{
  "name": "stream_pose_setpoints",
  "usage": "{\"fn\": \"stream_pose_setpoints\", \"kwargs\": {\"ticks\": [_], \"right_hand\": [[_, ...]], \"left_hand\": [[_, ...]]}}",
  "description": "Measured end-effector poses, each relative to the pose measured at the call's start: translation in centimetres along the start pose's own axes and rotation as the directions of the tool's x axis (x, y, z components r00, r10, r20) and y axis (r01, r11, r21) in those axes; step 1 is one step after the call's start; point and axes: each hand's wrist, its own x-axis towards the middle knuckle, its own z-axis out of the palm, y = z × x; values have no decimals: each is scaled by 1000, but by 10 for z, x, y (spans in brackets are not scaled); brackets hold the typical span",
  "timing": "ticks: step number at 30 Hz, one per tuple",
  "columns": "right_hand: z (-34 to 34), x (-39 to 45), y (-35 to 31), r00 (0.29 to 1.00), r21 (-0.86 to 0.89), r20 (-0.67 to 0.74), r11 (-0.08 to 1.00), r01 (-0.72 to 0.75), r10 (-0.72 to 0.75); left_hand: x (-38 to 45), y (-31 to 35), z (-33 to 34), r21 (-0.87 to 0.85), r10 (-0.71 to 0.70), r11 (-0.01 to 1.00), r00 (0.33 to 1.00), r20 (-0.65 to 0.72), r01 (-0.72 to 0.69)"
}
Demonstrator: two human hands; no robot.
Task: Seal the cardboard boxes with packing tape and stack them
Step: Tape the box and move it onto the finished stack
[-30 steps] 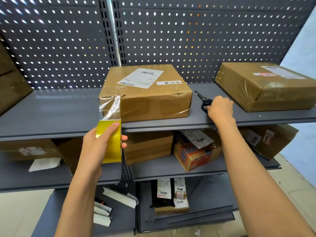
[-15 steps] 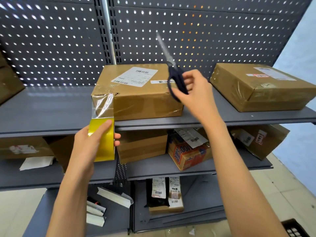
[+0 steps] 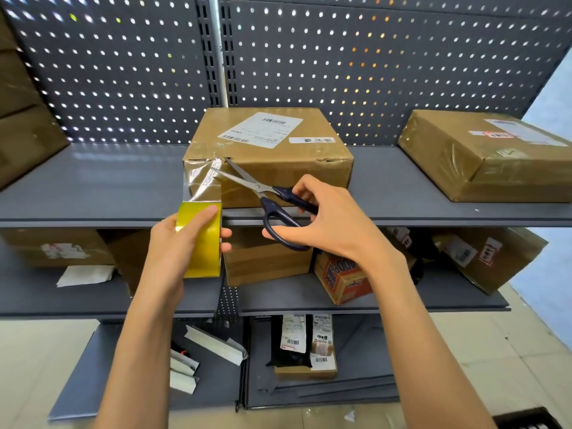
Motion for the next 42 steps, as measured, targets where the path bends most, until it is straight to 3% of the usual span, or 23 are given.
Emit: {"fn": "stream_pose_setpoints", "kwargs": {"ticks": [14, 42], "right_hand": [[8, 18, -12, 983, 28, 180, 999, -45, 39], [31, 28, -11, 994, -27, 107, 1000, 9, -6]], "left_hand": [[2, -1, -2, -13, 2, 1000, 1000, 16, -2], [-3, -8, -9, -63, -34, 997, 999, -6, 34]]}}
